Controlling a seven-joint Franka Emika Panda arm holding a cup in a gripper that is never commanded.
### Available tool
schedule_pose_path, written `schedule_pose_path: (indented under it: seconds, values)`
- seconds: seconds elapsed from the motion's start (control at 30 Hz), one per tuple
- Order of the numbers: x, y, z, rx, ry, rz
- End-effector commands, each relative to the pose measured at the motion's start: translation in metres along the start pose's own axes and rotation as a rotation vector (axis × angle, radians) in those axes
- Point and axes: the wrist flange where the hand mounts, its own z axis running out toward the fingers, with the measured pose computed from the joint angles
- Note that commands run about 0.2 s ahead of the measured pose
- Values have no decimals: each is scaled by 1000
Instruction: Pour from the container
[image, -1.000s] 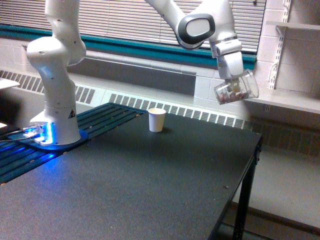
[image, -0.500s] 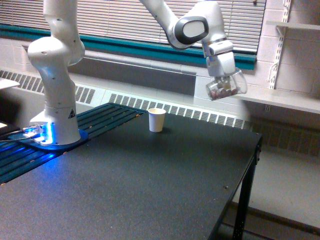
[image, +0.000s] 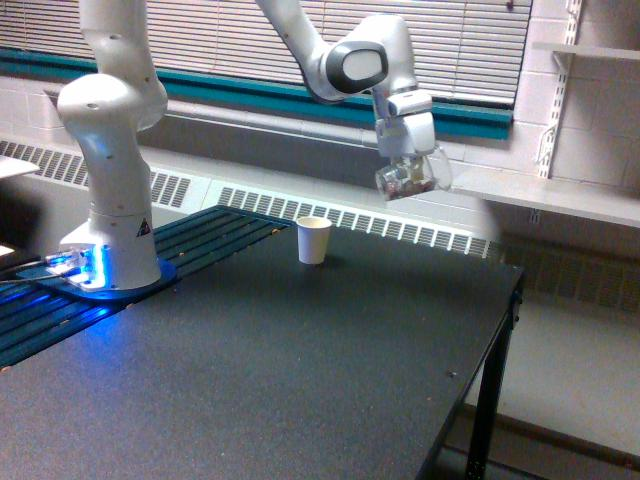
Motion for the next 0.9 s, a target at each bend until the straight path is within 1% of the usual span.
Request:
schedule_pose_path:
  seconds: [0.03, 0.27, 0.4, 0.6, 0.9]
  values:
    - [-28, -14, -11, 12, 4, -47]
    - [-60, -20, -17, 12, -9, -87]
    - [-79, -23, -20, 17, -21, -106]
    - [-106, -23, -24, 12, -41, -137]
    - [-134, -19, -30, 8, -69, -162]
